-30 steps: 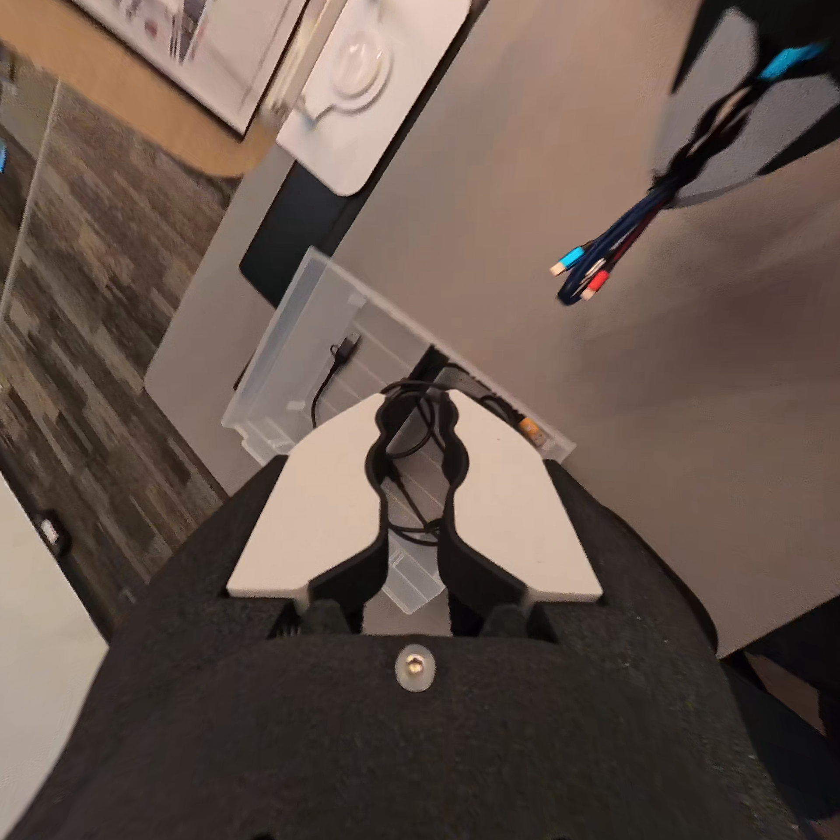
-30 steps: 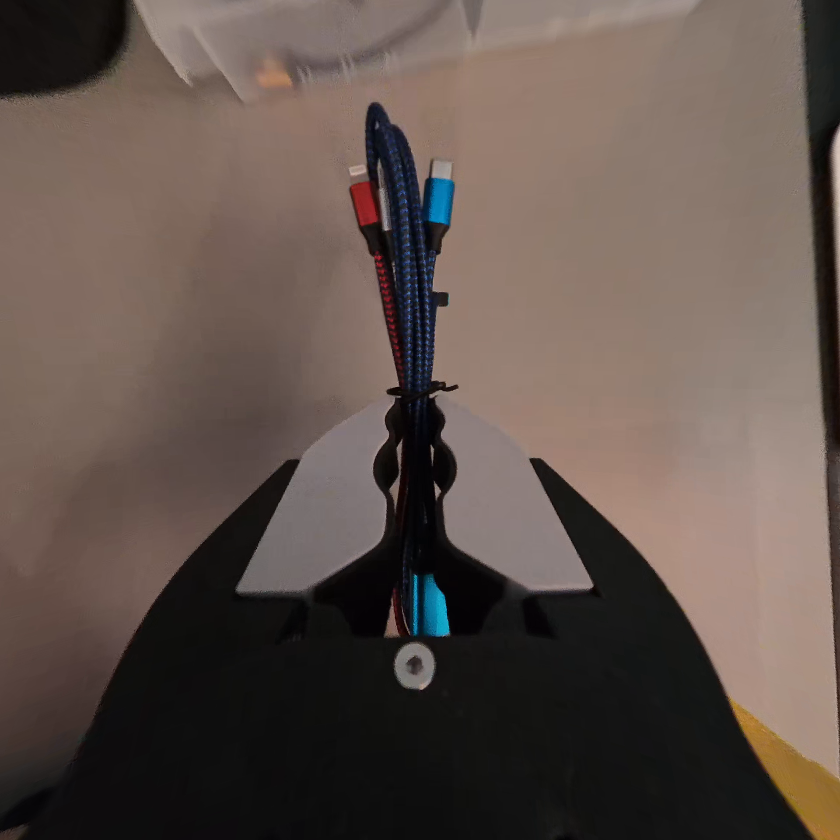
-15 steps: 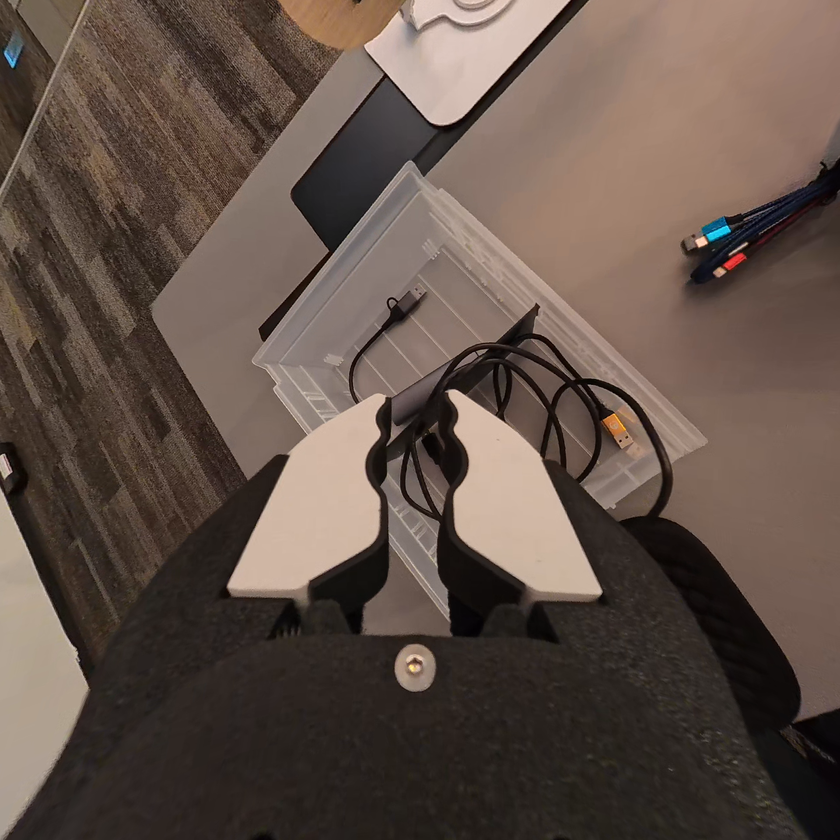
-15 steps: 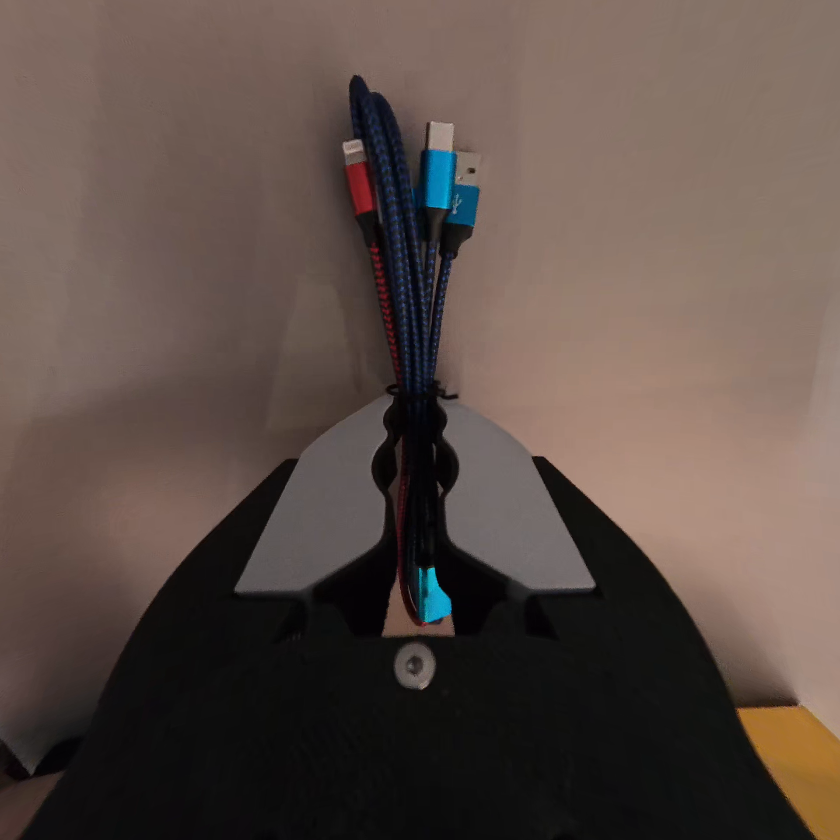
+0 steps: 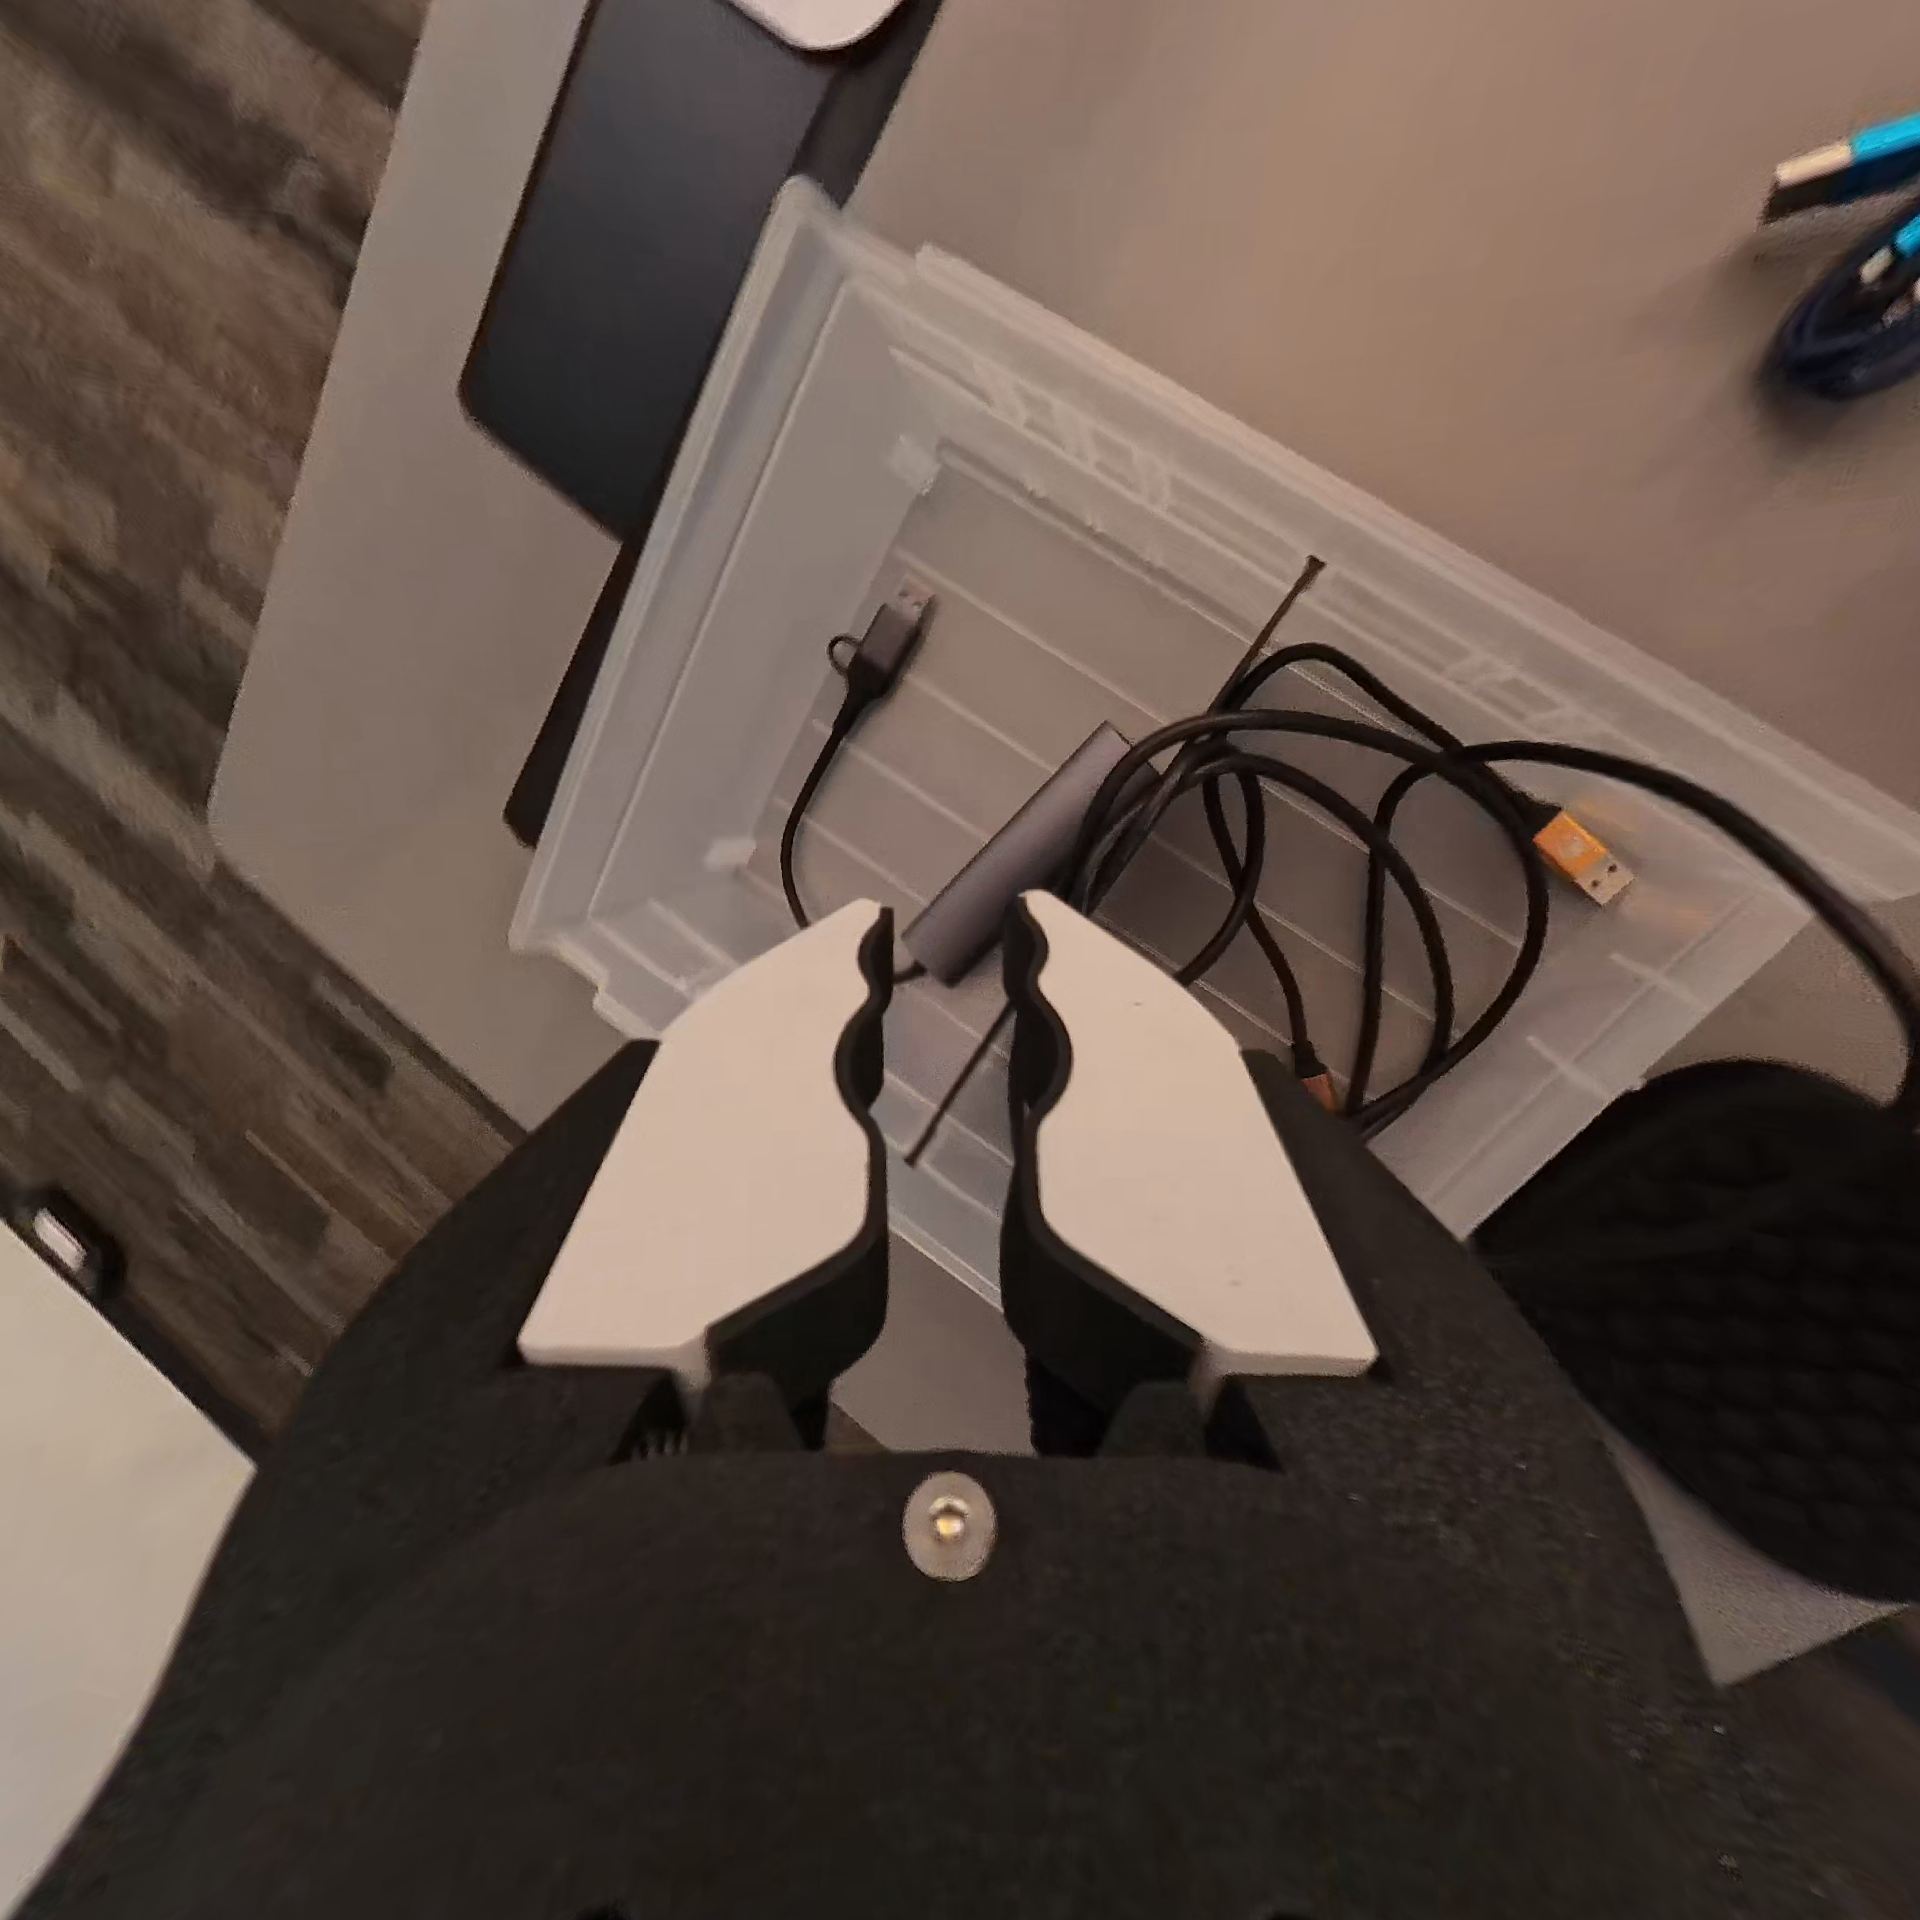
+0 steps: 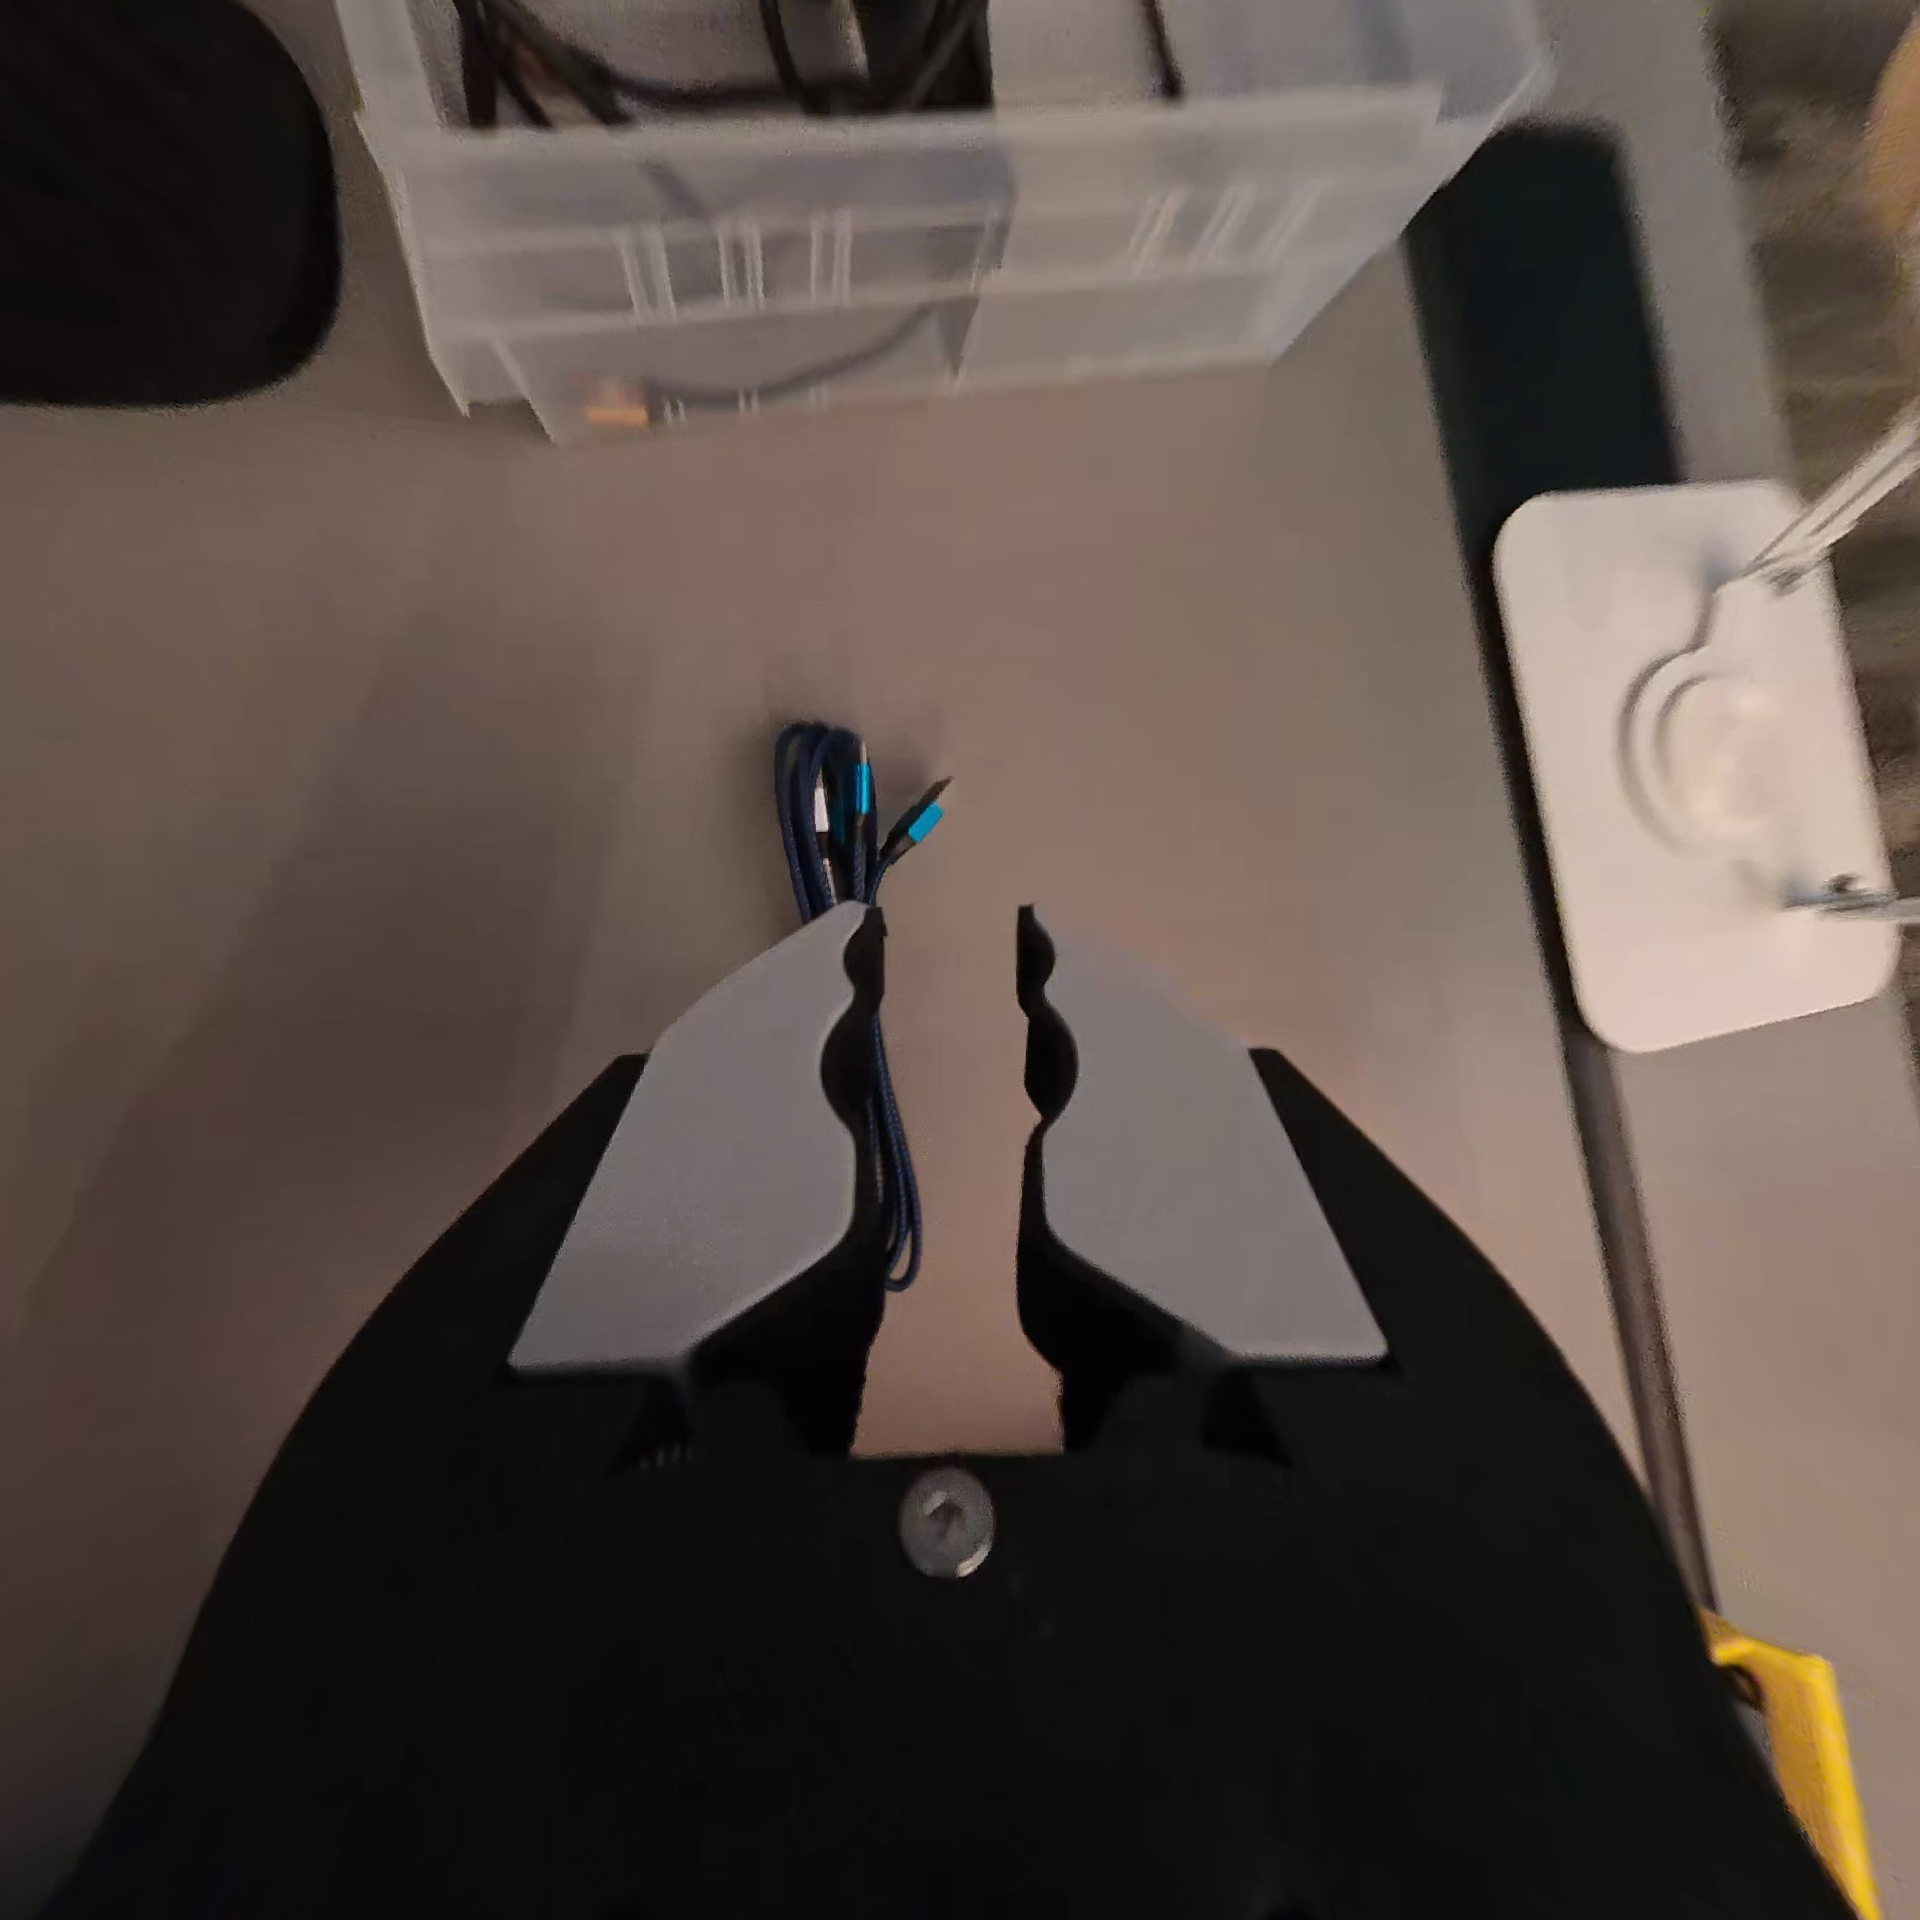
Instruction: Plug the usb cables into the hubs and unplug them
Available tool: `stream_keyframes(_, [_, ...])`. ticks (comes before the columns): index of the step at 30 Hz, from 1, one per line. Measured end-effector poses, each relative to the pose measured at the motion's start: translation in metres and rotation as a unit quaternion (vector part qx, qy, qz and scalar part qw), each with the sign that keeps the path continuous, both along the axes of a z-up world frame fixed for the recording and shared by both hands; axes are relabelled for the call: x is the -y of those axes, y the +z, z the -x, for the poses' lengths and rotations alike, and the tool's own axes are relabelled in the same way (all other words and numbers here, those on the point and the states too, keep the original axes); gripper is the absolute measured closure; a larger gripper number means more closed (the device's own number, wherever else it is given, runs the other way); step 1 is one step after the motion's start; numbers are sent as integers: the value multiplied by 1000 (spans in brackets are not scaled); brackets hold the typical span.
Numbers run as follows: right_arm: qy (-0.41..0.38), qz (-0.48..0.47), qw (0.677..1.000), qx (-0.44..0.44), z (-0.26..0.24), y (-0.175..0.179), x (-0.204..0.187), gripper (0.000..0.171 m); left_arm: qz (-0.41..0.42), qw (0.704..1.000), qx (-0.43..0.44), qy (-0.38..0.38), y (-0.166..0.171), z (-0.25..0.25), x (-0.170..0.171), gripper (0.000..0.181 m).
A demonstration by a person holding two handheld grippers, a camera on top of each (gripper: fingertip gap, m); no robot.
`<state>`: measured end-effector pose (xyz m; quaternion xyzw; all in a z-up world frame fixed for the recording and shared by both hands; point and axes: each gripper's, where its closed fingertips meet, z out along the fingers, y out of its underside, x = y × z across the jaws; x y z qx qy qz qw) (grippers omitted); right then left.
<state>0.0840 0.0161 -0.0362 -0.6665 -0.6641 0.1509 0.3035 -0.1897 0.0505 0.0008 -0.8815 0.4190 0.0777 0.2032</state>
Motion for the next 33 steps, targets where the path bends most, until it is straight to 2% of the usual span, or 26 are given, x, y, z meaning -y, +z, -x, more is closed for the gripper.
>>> stream_keyframes(3, [1,-28,999,-34,-5,23,1,147,21,995,-49,-81,-21,-2,-9,164])
stream_keyframes(6, [-2,-39,998,-49,-11,32,-2,147,26,989,-98,-111,-37,2,-23,170])
stream_keyframes(13, [-13,-49,998,-32,-19,25,-14,148,31,973,-158,-166,-68,10,-43,164])
stream_keyframes(18, [-15,-51,999,-11,-20,13,-21,149,14,944,-230,-234,-91,23,-54,165])
stream_keyframes(22, [-25,-46,999,9,-24,1,-30,149,41,928,-245,-277,-103,29,-49,164])
stream_keyframes(29, [-49,-45,997,40,-37,-15,-51,149,111,917,-237,-300,-110,48,-44,161])
stream_keyframes(33, [-65,-49,996,41,-42,-16,-61,150,100,915,-252,-298,-119,55,-62,160])
